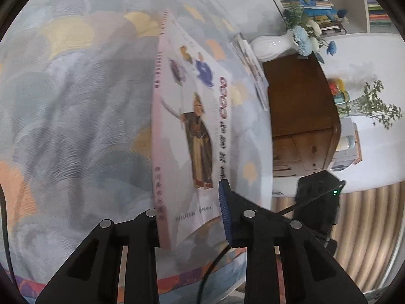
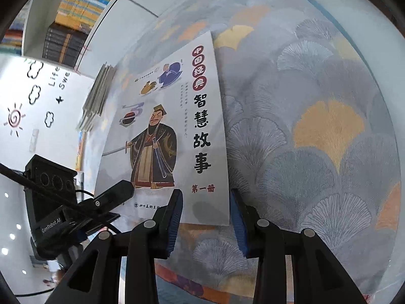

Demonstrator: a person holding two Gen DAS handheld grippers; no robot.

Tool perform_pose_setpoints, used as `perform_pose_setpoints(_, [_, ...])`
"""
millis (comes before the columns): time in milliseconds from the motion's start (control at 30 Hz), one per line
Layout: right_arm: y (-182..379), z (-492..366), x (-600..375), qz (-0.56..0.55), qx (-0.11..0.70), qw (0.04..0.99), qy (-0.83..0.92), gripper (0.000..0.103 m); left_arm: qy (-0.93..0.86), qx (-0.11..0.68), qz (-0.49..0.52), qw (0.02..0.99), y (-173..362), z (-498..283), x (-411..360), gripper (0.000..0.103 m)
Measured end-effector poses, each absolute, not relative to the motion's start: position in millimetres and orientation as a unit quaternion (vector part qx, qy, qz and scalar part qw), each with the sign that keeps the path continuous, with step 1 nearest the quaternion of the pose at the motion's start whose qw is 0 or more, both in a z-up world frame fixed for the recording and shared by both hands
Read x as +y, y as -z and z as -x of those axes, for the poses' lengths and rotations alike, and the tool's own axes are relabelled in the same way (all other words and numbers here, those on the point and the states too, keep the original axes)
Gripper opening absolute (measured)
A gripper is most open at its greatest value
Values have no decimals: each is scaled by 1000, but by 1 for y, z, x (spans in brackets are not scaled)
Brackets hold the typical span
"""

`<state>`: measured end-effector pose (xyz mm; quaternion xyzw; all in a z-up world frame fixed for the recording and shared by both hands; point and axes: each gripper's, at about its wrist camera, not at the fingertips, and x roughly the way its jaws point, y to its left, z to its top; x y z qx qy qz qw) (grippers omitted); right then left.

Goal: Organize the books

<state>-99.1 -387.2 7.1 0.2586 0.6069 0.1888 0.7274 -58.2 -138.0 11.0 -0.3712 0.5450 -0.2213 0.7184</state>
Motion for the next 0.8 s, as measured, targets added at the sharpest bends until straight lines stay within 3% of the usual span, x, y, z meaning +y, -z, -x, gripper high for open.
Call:
perform_pose_setpoints(300, [8,92,-425,-369,613,674,-186,40,241,512,484,667,-16,53,-130,24])
perform_pose_setpoints(433, [14,90,-435,-410,605,656,-186,46,240,502,544,628,-7,52,-121,24])
perform_pose_setpoints(567, [19,88,-431,-444,596,640,-197,58,245,489,593,591,2,56,-114,24])
perform_pose_setpoints(800, [22,63,-404,-482,584,613,-226,59,245,494,614,565,10,54,-116,24])
